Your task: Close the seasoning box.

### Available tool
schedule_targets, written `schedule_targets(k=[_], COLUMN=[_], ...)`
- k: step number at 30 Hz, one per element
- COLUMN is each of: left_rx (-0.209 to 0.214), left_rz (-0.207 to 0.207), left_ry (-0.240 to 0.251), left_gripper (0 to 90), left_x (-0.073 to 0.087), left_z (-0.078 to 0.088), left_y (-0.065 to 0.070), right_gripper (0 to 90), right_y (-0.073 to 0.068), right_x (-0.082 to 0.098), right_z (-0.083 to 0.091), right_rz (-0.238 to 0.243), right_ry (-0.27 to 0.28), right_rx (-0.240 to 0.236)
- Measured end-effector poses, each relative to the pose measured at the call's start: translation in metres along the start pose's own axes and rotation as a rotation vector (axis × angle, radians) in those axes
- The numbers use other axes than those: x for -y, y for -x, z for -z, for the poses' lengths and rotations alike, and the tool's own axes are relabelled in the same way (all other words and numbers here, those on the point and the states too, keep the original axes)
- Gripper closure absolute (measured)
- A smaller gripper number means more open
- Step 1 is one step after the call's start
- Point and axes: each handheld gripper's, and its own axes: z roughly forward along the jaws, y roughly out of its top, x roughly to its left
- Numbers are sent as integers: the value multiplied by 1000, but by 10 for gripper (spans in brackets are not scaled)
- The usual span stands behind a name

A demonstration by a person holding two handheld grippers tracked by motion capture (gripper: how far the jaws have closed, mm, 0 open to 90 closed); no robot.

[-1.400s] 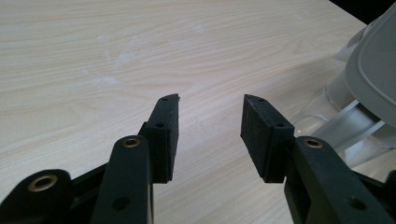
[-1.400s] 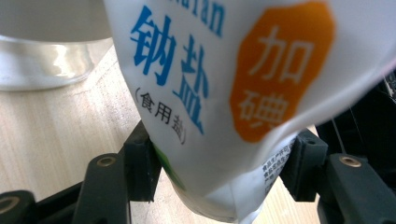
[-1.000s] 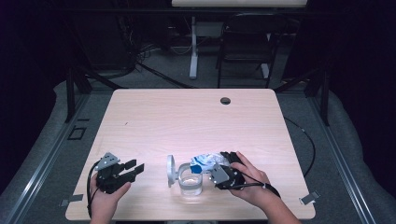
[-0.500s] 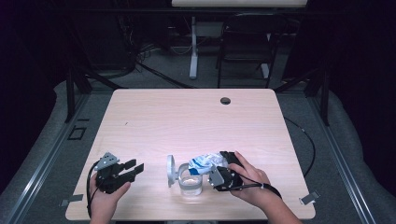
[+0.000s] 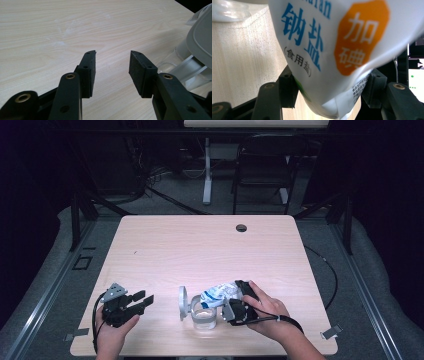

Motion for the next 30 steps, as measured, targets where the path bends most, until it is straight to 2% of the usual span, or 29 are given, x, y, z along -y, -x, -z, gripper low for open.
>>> schedule_targets(k=[7,18,21,30], left_rx=[-2,-2,-3,-3], left_rz=[0,2,4,3], left_ry=[3,-1,2,1], left_gripper=[572,572,572,572], left_x=[0,0,0,0], left_z=[0,0,0,0], left_y=[0,-1,-1,-1], right_gripper=[405,405,405,405], right_y=[0,0,1,0], right_x=[-3,-5,-6,-7], right_z=[-1,-3,-2,-3], right_rz=[47,63,84,92], right_ry=[-15,-23,-36,-37], right_rx=[-6,-11,-3,0])
